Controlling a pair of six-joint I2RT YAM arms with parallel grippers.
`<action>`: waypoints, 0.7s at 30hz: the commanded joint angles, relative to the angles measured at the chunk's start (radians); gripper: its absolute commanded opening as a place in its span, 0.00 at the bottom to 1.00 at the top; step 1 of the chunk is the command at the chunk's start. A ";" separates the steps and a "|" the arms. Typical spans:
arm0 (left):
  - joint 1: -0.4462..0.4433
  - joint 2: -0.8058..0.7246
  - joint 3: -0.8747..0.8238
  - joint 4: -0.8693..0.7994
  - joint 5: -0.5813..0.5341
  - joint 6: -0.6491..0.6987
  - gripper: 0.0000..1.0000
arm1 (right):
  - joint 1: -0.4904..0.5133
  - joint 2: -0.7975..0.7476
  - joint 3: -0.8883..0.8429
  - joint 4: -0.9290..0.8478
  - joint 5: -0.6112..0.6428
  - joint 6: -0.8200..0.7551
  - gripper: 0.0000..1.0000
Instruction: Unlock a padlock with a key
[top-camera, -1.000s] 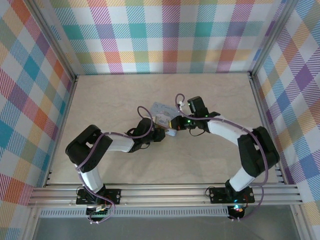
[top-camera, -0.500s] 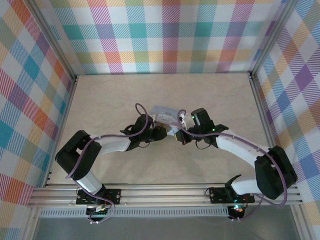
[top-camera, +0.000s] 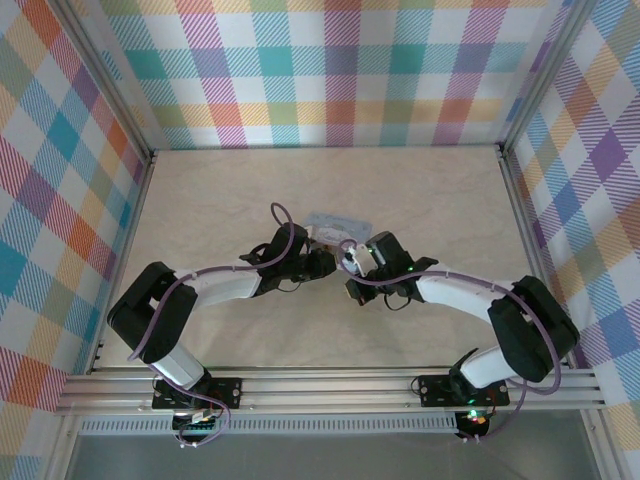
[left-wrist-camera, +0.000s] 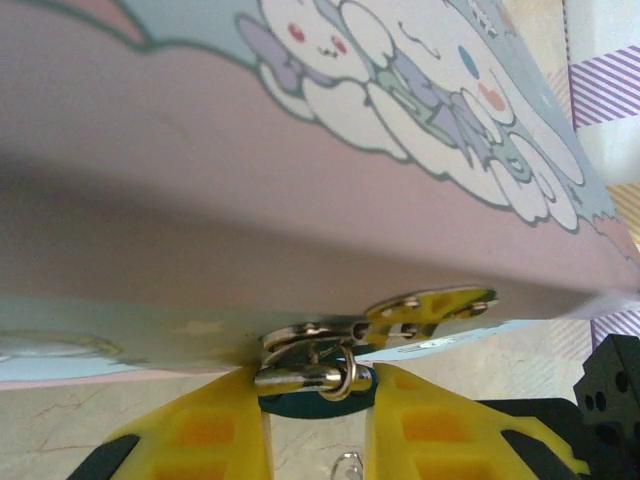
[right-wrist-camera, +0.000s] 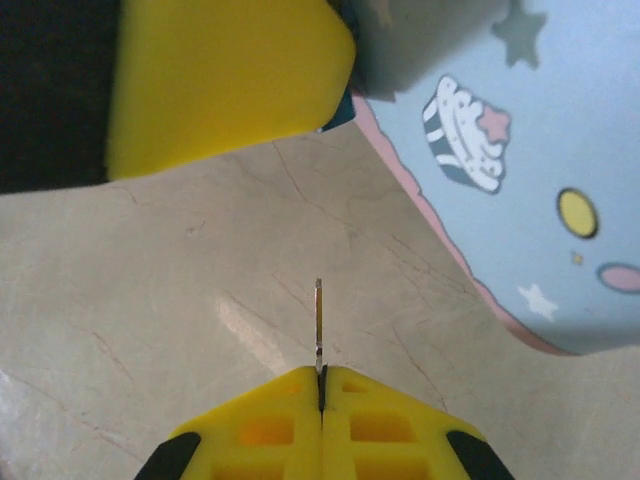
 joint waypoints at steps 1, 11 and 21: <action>-0.011 -0.044 0.043 0.019 0.033 -0.012 0.19 | 0.010 0.017 0.037 0.034 0.035 -0.034 0.00; -0.011 -0.043 0.057 -0.003 0.054 -0.020 0.18 | 0.011 0.026 0.052 0.058 0.051 -0.063 0.00; -0.010 -0.037 0.059 -0.004 0.059 -0.020 0.17 | 0.011 0.017 0.048 0.087 0.045 -0.076 0.00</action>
